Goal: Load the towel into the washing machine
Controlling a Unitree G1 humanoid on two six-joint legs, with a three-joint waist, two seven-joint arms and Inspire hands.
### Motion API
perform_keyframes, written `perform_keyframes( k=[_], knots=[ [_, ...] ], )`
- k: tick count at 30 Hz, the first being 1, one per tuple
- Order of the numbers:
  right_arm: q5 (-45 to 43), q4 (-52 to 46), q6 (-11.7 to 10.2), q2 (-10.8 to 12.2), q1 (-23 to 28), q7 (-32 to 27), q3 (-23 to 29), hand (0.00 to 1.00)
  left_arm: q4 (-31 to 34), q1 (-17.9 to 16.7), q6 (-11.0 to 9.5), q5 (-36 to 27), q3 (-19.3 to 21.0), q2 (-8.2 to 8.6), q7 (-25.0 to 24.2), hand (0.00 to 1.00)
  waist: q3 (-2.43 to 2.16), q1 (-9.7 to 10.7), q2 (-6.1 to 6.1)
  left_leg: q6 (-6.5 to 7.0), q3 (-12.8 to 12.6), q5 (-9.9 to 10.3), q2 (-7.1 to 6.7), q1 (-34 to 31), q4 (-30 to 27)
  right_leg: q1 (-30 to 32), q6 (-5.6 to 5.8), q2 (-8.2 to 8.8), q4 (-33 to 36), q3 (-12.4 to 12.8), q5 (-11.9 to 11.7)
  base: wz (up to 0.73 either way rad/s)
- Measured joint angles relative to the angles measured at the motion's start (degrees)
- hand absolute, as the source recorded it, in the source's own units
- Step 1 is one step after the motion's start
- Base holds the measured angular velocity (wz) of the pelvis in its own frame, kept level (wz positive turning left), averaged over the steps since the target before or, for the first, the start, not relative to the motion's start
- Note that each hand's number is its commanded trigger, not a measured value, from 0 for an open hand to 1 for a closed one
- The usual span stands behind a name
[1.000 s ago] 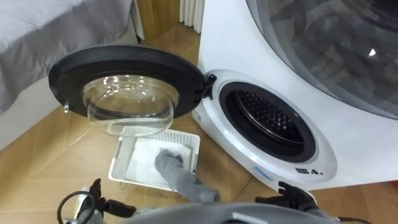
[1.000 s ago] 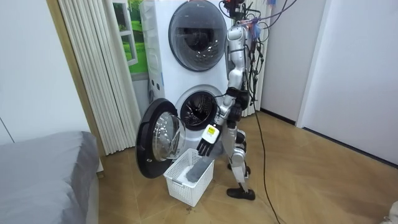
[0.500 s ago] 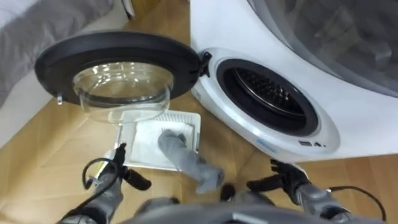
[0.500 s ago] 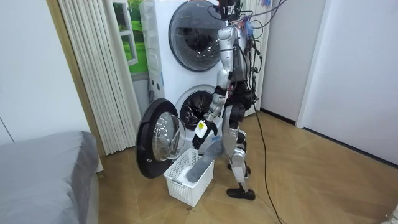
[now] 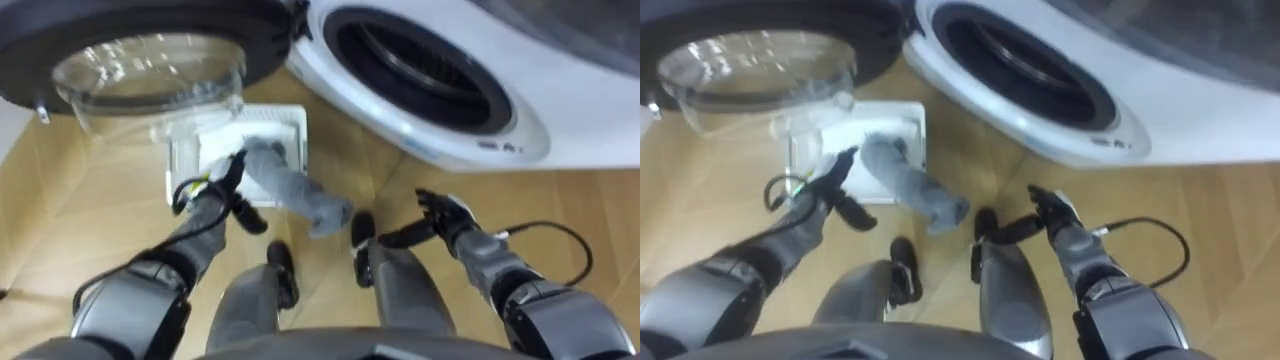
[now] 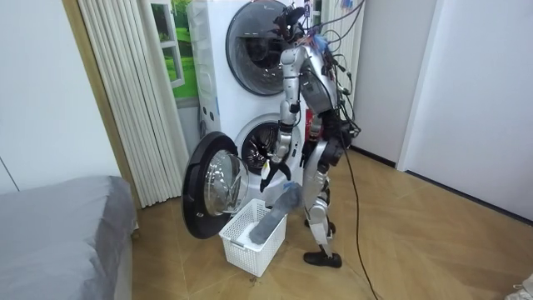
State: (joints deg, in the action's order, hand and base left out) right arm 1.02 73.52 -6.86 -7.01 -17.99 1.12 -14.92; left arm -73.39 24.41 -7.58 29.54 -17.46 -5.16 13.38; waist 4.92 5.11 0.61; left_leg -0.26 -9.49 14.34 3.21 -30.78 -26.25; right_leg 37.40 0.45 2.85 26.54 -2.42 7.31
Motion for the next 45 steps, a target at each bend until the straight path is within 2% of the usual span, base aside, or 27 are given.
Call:
perform_keyframes(
  k=[3, 5, 6, 9, 12, 16, 21, 25, 27, 31, 36, 41, 43, 45],
  knots=[
    [0.0, -0.6, 0.0, 0.1, -0.6, -0.5, -0.4, 0.0, 0.1, 1.6, 0.0, 0.3, -0.9, -0.09, 0.3, 0.0, 0.2, 0.2, -0.08, 0.04, -0.7, 0.0, 0.23, -3.5, -1.8, 3.6, -0.48, 0.08, 1.4, 0.1, -0.2, -0.06],
    [1.2, -2.0, 0.0, 0.1, -1.9, -0.6, -0.7, 0.0, 0.3, 2.7, -0.2, 1.5, -1.0, -0.95, 1.8, 0.0, 0.68, 0.9, -0.78, 0.3, -1.5, 0.2, 0.45, -7.8, -4.8, 8.1, -1.07, 0.28, 4.1, 0.6, 0.0, -0.09],
    [1.5, -2.7, -0.2, 0.0, -2.3, -0.9, -0.8, 0.0, 0.2, 3.3, -0.3, 1.7, -1.6, -1.5, 2.3, 0.0, 0.73, 1.1, -0.77, 0.68, -1.7, 0.8, 0.89, -10.1, -6.7, 10.3, -1.32, 0.05, 5.4, 0.8, -0.1, -0.12],
    [4.3, -4.2, -0.2, -0.2, -3.4, -1.2, -1.9, 0.0, 0.3, 5.3, -0.8, 4.0, -3.4, -2.87, 3.6, 0.0, 0.81, 1.4, -0.7, 1.05, -1.9, 2.4, 2.02, -16.1, -12.1, 15.9, -1.75, -0.18, 9.0, 0.8, 0.2, -0.11],
    [6.2, -5.0, -1.1, -0.1, -4.5, -0.8, -2.0, 0.0, 0.3, 7.5, -1.1, 7.0, -4.0, -4.0, 5.1, 0.0, 0.87, 2.8, -0.74, 1.56, -1.7, 3.0, 2.23, -21.3, -15.4, 20.7, -1.73, -0.02, 11.7, 0.8, 0.2, 0.07],
    [8.8, -7.0, -1.9, -0.2, -4.6, -1.0, -3.2, 0.0, 0.3, 9.3, -1.2, 9.0, -5.7, -4.25, 7.6, 0.0, 0.88, 3.5, -0.74, 1.89, -1.6, 3.7, 2.92, -26.1, -19.5, 25.0, -1.76, 0.07, 14.7, 0.5, 0.2, 0.0],
    [12.6, -7.7, -2.7, -0.1, -6.5, -1.3, -4.9, 0.0, 0.3, 10.6, -1.2, 9.5, -11.0, -4.52, 10.8, 0.0, 0.91, 4.3, -0.8, 2.18, -1.4, 5.7, 4.13, -32.4, -25.8, 31.2, -2.2, -0.42, 19.5, 0.6, 0.6, -0.08],
    [13.0, -7.6, -3.9, 0.0, -7.6, -1.2, -5.2, 0.0, 0.2, 11.2, -1.3, 10.8, -12.1, -4.6, 11.2, 0.0, 0.94, 4.8, -0.86, 2.19, -1.3, 7.0, 4.48, -34.6, -28.7, 33.5, -2.29, -0.53, 22.3, 0.8, 1.6, -0.06],
    [14.2, -7.5, -4.5, 0.1, -8.5, -1.0, -6.0, 0.0, 0.2, 11.5, -1.3, 11.2, -12.8, -4.95, 11.4, 0.0, 0.96, 5.8, -0.97, 2.37, -1.3, 7.7, 5.11, -36.2, -30.4, 35.1, -2.21, -0.85, 23.7, 0.8, 2.1, -0.06],
    [17.1, -7.5, -4.8, 0.2, -10.0, -0.5, -6.4, 0.0, 0.2, 13.1, -1.4, 11.3, -14.6, -6.02, 12.5, 0.0, 1.0, 7.0, -1.13, 2.35, -0.5, 8.5, 5.23, -40.0, -32.7, 38.5, -2.26, -0.94, 25.5, 0.7, 2.5, -0.01],
    [19.1, -8.7, -5.0, 0.2, -10.3, 0.9, -6.5, 0.0, 0.2, 14.4, -1.6, 11.7, -17.1, -6.39, 12.8, 0.0, 1.02, 8.3, -1.23, 2.55, 0.3, 10.2, 5.47, -42.4, -35.8, 40.6, -2.12, -1.02, 28.1, 0.5, 3.9, -0.01],
    [19.3, -8.7, -5.0, 0.2, -10.8, 1.6, -6.9, 0.0, 0.2, 15.0, -1.6, 12.1, -18.7, -6.84, 12.8, 0.0, 1.35, 8.8, -1.85, 2.76, 0.4, 10.9, 5.64, -42.9, -36.5, 40.9, -1.88, -0.99, 28.6, 0.5, 4.4, -0.02],
    [19.7, -8.7, -5.0, 0.1, -11.2, 1.7, -7.4, 0.0, 0.1, 15.4, -1.6, 12.2, -19.0, -7.07, 12.8, 0.0, 1.27, 8.8, -2.12, 2.86, 0.4, 11.0, 5.98, -43.6, -36.7, 41.5, -1.86, -1.01, 28.6, 0.4, 4.4, -0.02],
    [21.9, -8.6, -4.9, 0.1, -11.6, 2.5, -7.5, 0.0, -0.2, 15.9, -1.6, 12.3, -19.1, -7.12, 12.7, 0.0, 1.41, 8.8, -2.43, 2.96, 0.4, 11.1, 6.06, -44.4, -37.4, 42.2, -1.84, -1.12, 29.3, 0.4, 4.4, -0.06]
  ],
)
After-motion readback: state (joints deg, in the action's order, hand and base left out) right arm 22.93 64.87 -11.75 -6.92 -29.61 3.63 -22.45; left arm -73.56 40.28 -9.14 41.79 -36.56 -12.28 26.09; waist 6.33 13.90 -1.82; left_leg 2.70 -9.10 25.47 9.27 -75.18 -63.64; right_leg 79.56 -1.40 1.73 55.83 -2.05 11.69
